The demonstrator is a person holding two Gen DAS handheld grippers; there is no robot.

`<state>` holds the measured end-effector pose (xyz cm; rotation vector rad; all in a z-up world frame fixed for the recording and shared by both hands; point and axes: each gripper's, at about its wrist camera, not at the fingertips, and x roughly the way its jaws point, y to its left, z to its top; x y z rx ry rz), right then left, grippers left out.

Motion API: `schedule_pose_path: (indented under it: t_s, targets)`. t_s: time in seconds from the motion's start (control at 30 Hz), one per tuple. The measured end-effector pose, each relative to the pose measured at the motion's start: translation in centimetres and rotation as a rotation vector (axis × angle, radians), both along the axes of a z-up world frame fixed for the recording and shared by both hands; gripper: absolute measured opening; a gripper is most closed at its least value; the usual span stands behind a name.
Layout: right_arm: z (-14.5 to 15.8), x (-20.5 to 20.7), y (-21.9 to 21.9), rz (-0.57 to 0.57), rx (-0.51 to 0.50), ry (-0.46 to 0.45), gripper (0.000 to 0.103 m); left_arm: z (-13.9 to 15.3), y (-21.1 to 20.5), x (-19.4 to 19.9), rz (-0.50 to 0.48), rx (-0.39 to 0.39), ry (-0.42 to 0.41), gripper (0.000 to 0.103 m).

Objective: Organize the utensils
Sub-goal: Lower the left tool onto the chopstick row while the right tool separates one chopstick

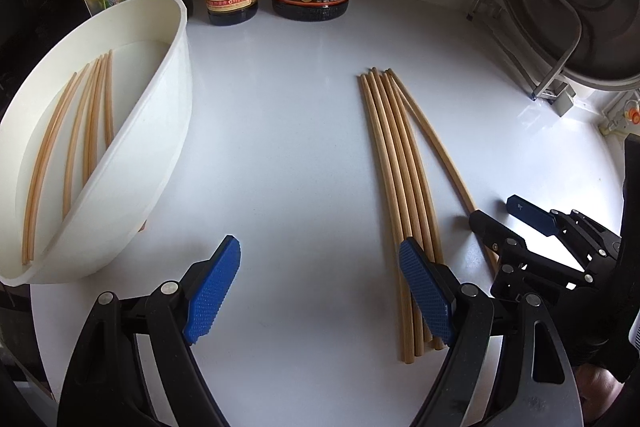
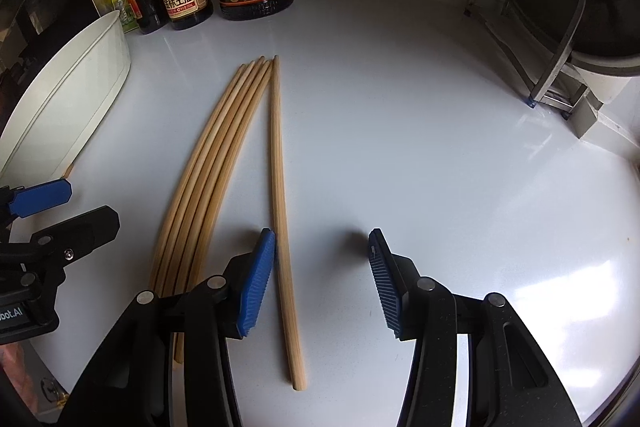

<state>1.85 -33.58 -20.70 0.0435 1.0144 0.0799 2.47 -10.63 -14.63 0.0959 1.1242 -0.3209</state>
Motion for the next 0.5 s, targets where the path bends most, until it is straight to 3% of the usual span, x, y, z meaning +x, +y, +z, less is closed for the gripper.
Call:
schedule_pose_path:
  t_s: [0.5]
  targets:
    - [-0.2,-0.4,-2.3,-0.016,0.043,-0.022,0.047,-2.4,-1.8,-0.1,-0.028,0.050,0.022,0.080]
